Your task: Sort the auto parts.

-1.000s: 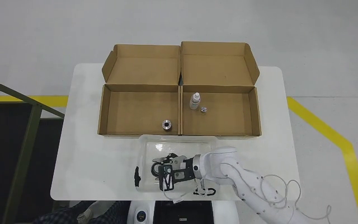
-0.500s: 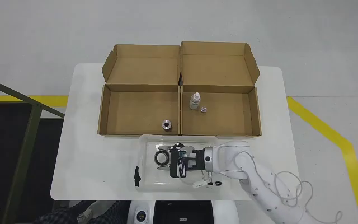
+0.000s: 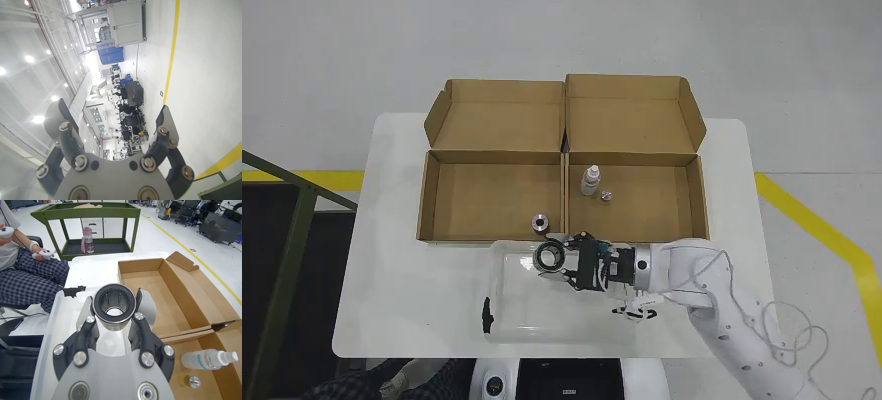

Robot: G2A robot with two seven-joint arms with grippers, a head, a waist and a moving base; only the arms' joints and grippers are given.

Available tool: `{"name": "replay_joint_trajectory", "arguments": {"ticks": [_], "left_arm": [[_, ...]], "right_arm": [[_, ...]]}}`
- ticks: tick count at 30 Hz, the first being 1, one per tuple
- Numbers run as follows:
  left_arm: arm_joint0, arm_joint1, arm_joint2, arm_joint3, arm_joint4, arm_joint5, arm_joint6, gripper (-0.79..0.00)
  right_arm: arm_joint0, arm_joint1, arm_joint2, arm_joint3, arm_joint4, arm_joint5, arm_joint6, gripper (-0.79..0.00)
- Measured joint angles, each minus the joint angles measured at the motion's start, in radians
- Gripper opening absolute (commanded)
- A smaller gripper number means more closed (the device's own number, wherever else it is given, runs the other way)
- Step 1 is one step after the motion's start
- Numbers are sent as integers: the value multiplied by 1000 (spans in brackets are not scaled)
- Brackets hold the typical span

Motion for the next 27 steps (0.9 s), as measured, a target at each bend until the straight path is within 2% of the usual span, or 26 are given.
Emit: {"name": "replay_joint_trajectory", "arguments": {"ticks": [27], "left_arm": [[0, 0, 0, 0, 0, 0, 0, 0]], "right_arm": [[9, 17, 67, 28, 171, -21, -26, -785]]}}
